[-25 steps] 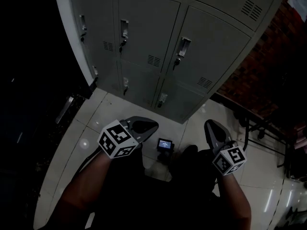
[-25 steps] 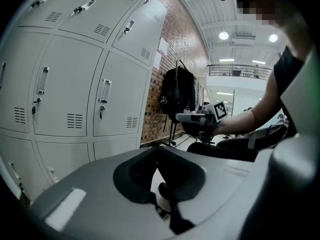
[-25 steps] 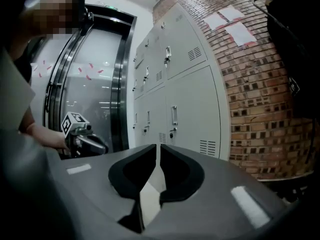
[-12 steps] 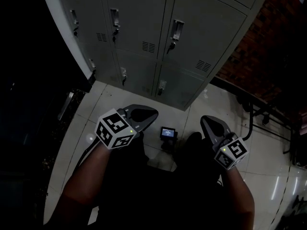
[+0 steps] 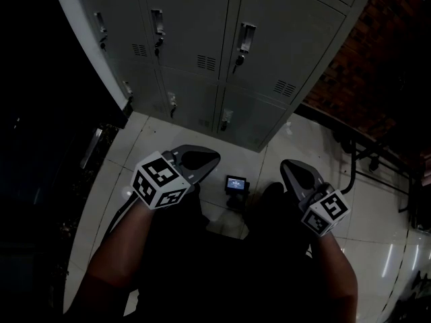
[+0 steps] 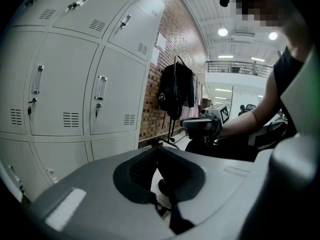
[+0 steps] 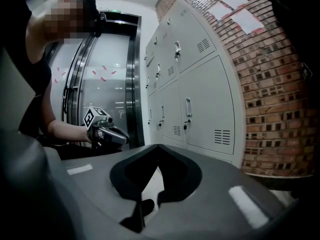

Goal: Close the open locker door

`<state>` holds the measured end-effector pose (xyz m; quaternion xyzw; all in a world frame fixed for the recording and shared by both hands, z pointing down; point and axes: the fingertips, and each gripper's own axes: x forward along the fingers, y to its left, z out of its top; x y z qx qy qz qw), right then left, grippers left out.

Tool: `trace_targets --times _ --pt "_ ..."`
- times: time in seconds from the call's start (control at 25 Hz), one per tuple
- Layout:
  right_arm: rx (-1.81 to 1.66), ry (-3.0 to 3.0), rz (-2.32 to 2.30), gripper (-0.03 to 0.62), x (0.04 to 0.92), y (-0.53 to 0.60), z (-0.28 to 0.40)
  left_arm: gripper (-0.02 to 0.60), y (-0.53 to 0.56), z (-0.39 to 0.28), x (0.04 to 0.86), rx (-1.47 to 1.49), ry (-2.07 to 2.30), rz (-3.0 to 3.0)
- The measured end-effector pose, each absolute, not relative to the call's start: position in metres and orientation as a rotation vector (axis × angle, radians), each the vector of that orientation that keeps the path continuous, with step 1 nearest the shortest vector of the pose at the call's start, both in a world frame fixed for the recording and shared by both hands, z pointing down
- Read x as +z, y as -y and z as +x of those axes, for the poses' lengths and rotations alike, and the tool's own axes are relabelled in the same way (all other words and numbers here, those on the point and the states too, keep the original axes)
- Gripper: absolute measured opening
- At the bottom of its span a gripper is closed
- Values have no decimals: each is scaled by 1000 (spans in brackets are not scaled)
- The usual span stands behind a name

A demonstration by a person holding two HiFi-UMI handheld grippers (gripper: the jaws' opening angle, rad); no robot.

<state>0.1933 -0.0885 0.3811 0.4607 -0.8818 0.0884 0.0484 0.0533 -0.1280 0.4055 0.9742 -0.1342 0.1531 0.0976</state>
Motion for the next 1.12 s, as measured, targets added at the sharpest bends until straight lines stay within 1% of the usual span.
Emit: trace_targets --times 1.12 --pt "268 2716 1374 2 380 88 190 12 128 53 408 482 407 2885"
